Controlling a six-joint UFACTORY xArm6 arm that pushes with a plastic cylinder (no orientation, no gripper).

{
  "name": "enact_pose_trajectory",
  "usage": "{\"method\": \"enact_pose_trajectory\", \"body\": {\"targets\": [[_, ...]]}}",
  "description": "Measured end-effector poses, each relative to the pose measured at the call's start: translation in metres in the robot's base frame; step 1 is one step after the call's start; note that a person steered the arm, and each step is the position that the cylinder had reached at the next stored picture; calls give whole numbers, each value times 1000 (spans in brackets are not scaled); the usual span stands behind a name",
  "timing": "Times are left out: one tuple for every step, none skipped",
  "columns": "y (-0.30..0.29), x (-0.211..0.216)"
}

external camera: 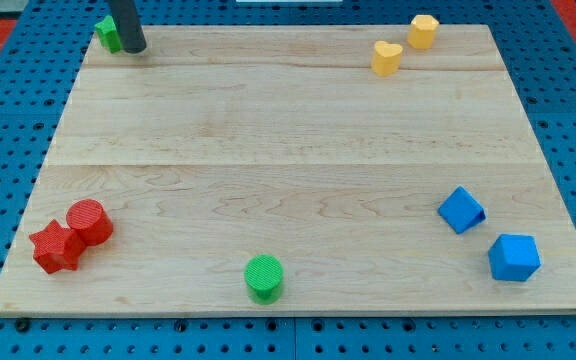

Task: Slide the green circle into the bottom left side of the green star

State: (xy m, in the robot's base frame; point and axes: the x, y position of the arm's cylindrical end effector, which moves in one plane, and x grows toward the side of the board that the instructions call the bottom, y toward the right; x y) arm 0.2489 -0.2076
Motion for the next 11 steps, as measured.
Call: {"method": "enact_pose_trajectory", "body": {"targets": [[56, 69], [169, 165], [272, 270], [332, 369], [301, 369], [239, 357], [210, 367], [176, 359], [155, 302], [161, 279], [165, 300]]}}
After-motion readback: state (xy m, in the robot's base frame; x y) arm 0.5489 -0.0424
